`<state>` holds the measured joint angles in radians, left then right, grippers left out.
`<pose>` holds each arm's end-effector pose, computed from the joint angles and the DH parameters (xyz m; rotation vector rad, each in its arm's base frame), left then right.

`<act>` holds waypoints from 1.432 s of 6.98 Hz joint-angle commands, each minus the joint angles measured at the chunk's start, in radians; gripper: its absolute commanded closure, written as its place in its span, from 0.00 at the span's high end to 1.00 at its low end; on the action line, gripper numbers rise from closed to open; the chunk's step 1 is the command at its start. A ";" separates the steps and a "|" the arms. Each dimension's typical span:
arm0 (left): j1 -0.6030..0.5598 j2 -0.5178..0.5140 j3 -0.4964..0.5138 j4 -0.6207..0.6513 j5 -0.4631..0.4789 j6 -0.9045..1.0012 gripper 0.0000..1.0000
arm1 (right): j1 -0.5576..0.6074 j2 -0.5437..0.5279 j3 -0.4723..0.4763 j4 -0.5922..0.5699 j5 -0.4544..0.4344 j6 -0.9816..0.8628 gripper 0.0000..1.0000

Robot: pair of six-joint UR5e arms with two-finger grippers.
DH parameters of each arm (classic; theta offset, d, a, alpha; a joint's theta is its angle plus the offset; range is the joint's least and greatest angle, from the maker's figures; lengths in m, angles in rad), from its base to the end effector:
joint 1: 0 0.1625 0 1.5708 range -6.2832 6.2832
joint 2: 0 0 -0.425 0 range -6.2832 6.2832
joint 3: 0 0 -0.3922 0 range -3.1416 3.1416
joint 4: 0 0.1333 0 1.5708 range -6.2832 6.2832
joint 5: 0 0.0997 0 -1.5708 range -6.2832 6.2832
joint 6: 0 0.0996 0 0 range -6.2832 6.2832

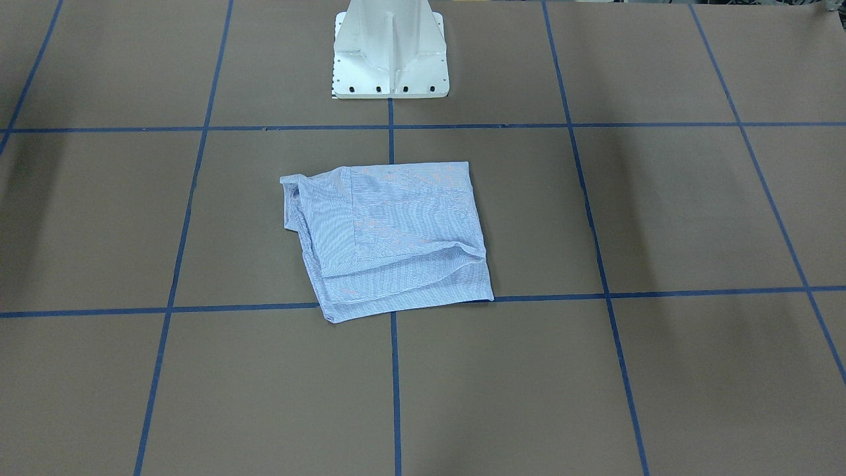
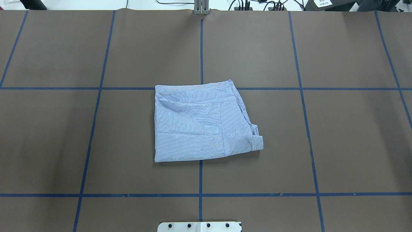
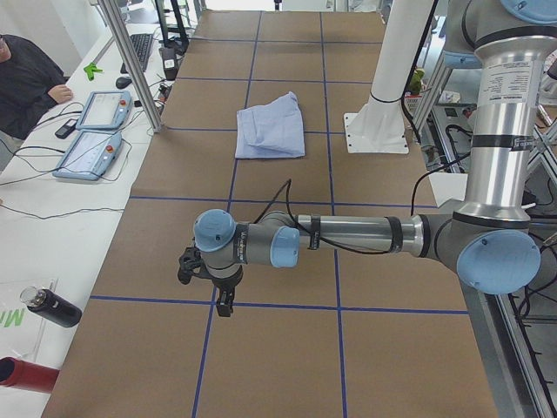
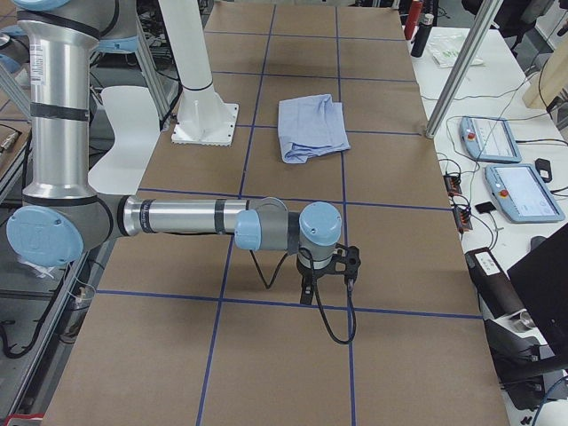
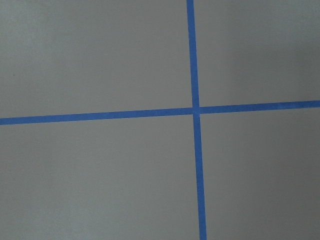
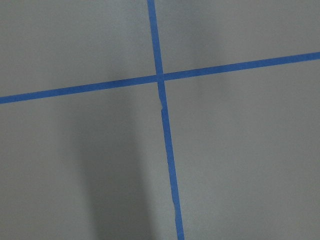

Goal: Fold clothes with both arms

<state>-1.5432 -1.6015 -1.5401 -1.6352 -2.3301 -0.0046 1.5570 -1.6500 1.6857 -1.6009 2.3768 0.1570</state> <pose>-0.0507 -0.5110 0.6530 0.0491 0.7600 0.0463 0.0551 -0.4592 0.6406 -0.0635 -0.8041 0.1331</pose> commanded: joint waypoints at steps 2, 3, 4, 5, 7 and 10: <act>0.000 0.000 0.000 0.000 0.000 0.000 0.99 | 0.000 -0.001 -0.003 -0.001 0.001 -0.001 1.00; 0.000 -0.002 0.000 -0.002 0.000 0.002 0.99 | 0.000 -0.001 -0.003 -0.001 0.002 -0.002 1.00; 0.000 -0.002 0.000 -0.003 0.002 0.002 0.99 | 0.000 -0.001 -0.003 -0.001 0.007 -0.001 1.00; 0.000 -0.002 0.000 -0.003 0.002 0.002 0.99 | 0.000 0.001 -0.001 -0.001 0.009 -0.001 1.00; 0.000 -0.003 0.000 -0.003 0.002 0.002 0.99 | 0.000 0.004 -0.001 -0.001 0.010 0.001 1.00; 0.000 -0.003 0.000 -0.003 0.002 0.002 0.99 | 0.002 0.006 0.002 -0.001 0.016 0.003 1.00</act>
